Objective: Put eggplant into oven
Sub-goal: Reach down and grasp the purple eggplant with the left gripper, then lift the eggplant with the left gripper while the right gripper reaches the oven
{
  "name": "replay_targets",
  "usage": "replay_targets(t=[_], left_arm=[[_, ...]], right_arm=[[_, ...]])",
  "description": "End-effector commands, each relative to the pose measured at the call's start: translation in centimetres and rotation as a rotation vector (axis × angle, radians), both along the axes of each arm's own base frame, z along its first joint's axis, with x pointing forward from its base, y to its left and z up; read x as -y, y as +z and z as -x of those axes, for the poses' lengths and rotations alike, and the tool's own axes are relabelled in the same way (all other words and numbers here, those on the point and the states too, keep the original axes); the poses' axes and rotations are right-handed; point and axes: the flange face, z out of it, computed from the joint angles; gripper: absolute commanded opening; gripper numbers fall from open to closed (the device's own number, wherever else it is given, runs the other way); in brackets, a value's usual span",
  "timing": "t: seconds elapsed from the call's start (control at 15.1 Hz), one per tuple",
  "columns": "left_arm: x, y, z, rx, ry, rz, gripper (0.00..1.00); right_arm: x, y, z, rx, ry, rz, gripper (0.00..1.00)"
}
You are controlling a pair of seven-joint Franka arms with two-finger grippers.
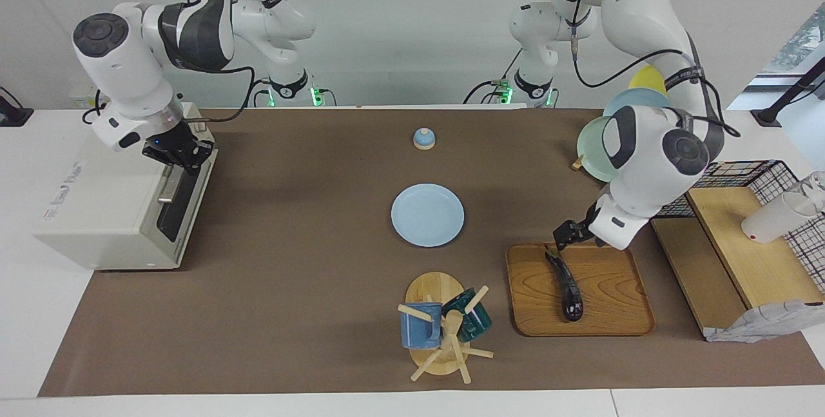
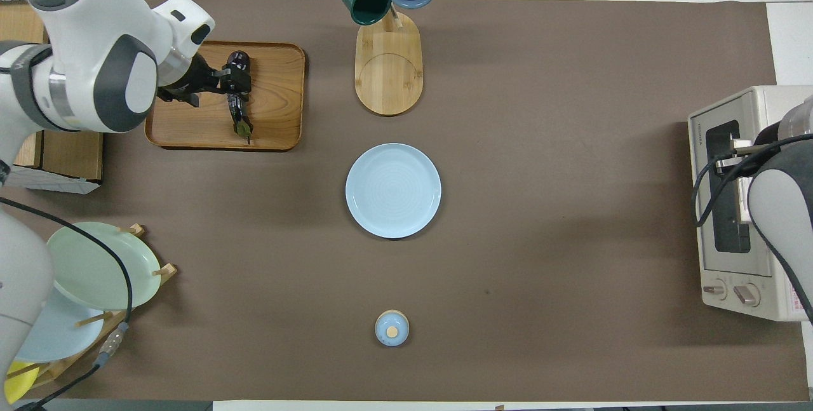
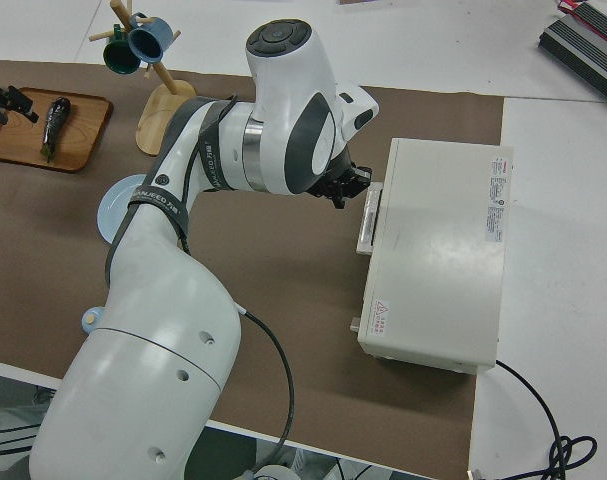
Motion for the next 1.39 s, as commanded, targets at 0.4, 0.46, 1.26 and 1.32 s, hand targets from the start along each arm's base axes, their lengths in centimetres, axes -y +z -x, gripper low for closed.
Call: replay_targets(t=[0.4, 0.46, 1.26, 1.32], left_arm=[[0.0, -4.5, -1.8, 0.127, -0.052, -0.054, 1.00], [0.2, -4.9, -1.6, 0.132, -0.054, -0.052, 1.00], [0.1, -7.0, -0.7, 0.173, -0.057, -0.040, 0.87], [0.0, -6.9, -0.7, 0.173, -0.057, -0.040, 0.83]], right_arm=[[4.5, -2.7, 2.5, -0.013, -0.012, 0.014, 0.00], [4.5, -2.9, 2.5, -0.012, -0.011, 0.014, 0.00], [-2.7, -11.2, 0.5, 0.073, 0.043, -0.033, 0.00], [-2.9, -12.0, 0.7, 0.086, 0.042, -0.042, 0.00]])
